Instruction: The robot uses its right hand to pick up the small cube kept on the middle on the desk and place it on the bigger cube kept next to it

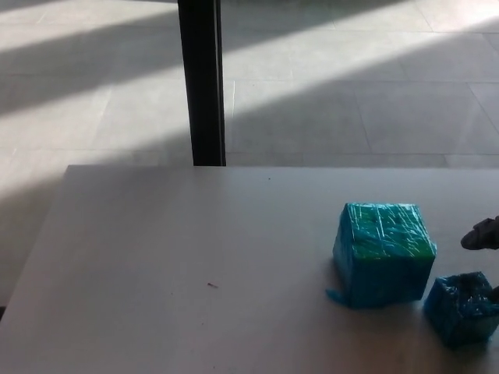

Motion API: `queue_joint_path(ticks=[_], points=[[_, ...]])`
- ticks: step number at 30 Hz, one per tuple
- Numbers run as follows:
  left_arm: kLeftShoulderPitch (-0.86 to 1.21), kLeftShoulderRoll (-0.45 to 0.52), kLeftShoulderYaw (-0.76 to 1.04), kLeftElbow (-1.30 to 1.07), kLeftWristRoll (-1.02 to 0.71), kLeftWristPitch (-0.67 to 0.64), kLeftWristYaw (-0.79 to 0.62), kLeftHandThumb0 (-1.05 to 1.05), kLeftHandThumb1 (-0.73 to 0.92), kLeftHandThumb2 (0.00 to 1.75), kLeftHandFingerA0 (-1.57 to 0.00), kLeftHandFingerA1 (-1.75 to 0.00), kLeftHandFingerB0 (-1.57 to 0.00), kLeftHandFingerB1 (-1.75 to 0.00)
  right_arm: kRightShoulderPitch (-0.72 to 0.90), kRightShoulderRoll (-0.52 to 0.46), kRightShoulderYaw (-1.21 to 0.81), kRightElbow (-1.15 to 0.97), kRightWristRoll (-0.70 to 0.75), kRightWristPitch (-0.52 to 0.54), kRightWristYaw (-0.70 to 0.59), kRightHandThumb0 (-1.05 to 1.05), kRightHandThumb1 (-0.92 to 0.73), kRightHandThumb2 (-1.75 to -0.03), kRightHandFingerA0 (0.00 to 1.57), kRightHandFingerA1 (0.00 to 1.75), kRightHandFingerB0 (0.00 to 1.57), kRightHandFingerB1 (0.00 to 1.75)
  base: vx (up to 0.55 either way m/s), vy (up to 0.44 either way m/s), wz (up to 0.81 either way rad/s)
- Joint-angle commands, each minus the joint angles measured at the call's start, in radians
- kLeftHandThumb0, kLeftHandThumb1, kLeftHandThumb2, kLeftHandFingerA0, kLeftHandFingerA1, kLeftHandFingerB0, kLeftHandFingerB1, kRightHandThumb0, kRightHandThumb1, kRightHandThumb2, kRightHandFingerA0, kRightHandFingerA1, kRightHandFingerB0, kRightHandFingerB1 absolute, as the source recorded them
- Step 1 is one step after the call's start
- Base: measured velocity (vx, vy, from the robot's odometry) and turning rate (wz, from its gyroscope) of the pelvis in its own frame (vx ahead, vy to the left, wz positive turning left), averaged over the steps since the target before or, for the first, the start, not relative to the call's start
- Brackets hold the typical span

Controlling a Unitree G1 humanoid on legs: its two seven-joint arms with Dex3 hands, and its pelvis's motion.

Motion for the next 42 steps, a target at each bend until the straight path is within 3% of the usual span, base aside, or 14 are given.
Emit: queue_joint_path(ticks=[1, 7, 10, 15, 16, 17, 21, 23, 24, 26, 27, 28, 38, 42], points=[[0.006, 0.013, 0.001, 0.003, 0.000, 0.004, 0.007, -0.99, 0.92, 0.74, -0.45, -0.64, -0.41, -0.43, 0.041, -0.029, -0.039, -0.050, 0.027, -0.030, 0.061, -0.49, -0.41, -0.52, 0.37, 0.95, 0.00, 0.10, 0.00, 0.000, 0.00], [0.020, 0.000, 0.012, -0.004, -0.012, 0.008, 0.002, -0.98, 0.92, 0.73, -0.42, -0.60, -0.39, -0.42, 0.103, -0.081, -0.076, -0.164, 0.025, -0.024, 0.100, -0.83, -0.47, -0.88, 0.00, 0.22, 0.00, 0.00, 0.00, 0.000, 0.00], [0.024, 0.001, 0.014, -0.014, -0.014, 0.014, 0.000, -0.98, 0.92, 0.74, -0.41, -0.61, -0.38, -0.43, 0.122, -0.097, -0.088, -0.180, 0.031, -0.025, 0.117, -0.97, -0.47, -0.71, 0.00, 0.04, 0.00, 0.00, 0.00, 0.000, 0.00], [0.020, -0.004, 0.019, -0.008, -0.013, 0.013, 0.017, -0.98, 0.92, 0.73, -0.43, -0.63, -0.41, -0.43, 0.163, -0.123, -0.110, -0.218, 0.035, -0.057, 0.119, -1.05, -0.62, -0.60, 0.00, 0.00, 0.00, 0.00, 0.00, 0.000, 0.00], [0.027, -0.002, 0.012, -0.017, -0.007, 0.007, 0.010, -0.94, 0.74, 1.18, -0.39, -0.65, -0.32, -0.51, 0.171, -0.122, -0.115, -0.232, 0.037, -0.050, 0.123, -1.04, -0.61, -0.59, 0.00, 0.00, 0.00, 0.00, 0.00, 0.000, 0.00], [0.025, -0.002, 0.014, -0.016, -0.009, 0.008, 0.011, -0.98, 0.92, 0.74, -0.43, -0.63, -0.40, -0.44, 0.180, -0.125, -0.120, -0.247, 0.041, -0.047, 0.128, -1.00, -0.61, -0.59, 0.00, 0.00, 0.00, 0.00, 0.00, 0.000, 0.00], [0.024, -0.004, 0.027, -0.023, -0.022, 0.021, 0.010, -0.99, 0.92, 0.73, -0.43, -0.66, -0.39, -0.44, 0.209, -0.116, -0.118, -0.280, 0.030, -0.034, 0.130, -0.89, -0.50, -0.92, 0.00, 0.13, 0.00, 0.00, 0.00, 0.000, 0.00], [0.020, -0.001, 0.027, -0.017, -0.021, 0.026, 0.008, -0.99, 0.92, 0.71, -0.41, -0.65, -0.40, -0.43, 0.219, -0.104, -0.112, -0.278, 0.021, -0.040, 0.115, -0.90, -0.51, -0.57, 0.00, 0.00, 0.00, 0.00, 0.00, 0.000, 0.00], [0.017, 0.000, 0.027, -0.010, -0.020, 0.021, 0.007, -0.95, 0.72, 1.16, -0.41, -0.68, -0.36, -0.53, 0.226, -0.091, -0.105, -0.276, 0.013, -0.030, 0.103, -0.77, -0.47, -0.55, 0.00, 0.00, 0.00, 0.00, 0.00, 0.000, 0.00], [0.015, 0.002, 0.028, 0.000, -0.019, 0.014, 0.005, -0.99, 0.92, 0.73, -0.44, -0.68, -0.40, -0.43, 0.240, -0.063, -0.100, -0.273, -0.004, 0.001, 0.067, -0.77, -0.40, -0.63, 0.00, 0.00, 0.00, 0.00, 0.00, 0.000, 0.00], [0.023, 0.002, 0.022, -0.014, -0.015, 0.015, 0.000, -0.98, 0.75, 1.19, -0.39, -0.67, -0.33, -0.51, 0.245, -0.052, -0.091, -0.268, -0.020, 0.002, 0.049, -0.73, -0.40, -0.60, 0.00, 0.00, 0.00, 0.00, 0.00, 0.000, 0.00], [0.023, 0.002, 0.019, -0.013, -0.012, 0.011, 0.001, -0.99, 0.92, 0.74, -0.42, -0.64, -0.39, -0.43, 0.247, -0.045, -0.089, -0.272, -0.026, 0.010, 0.042, -0.76, -0.47, -0.82, 0.00, 0.20, 0.00, 0.00, 0.00, 0.000, 0.00], [0.014, 0.006, 0.030, -0.016, -0.020, 0.031, 0.013, -1.00, 0.91, 0.74, -0.44, -0.67, -0.38, -0.42, 0.251, 0.007, -0.123, -0.295, -0.032, 0.062, -0.016, -0.65, -0.35, -0.61, 0.00, 0.00, 0.00, 0.00, 0.00, 0.000, 0.00], [0.008, 0.012, 0.017, 0.002, -0.005, 0.010, 0.011, -1.00, 0.92, 0.73, -0.43, -0.63, -0.43, -0.44, 0.275, 0.039, -0.134, -0.310, -0.059, 0.097, -0.088, -0.60, -0.41, -0.78, 0.00, 0.26, 0.00, 0.11, 0.00, 0.000, 0.00]])
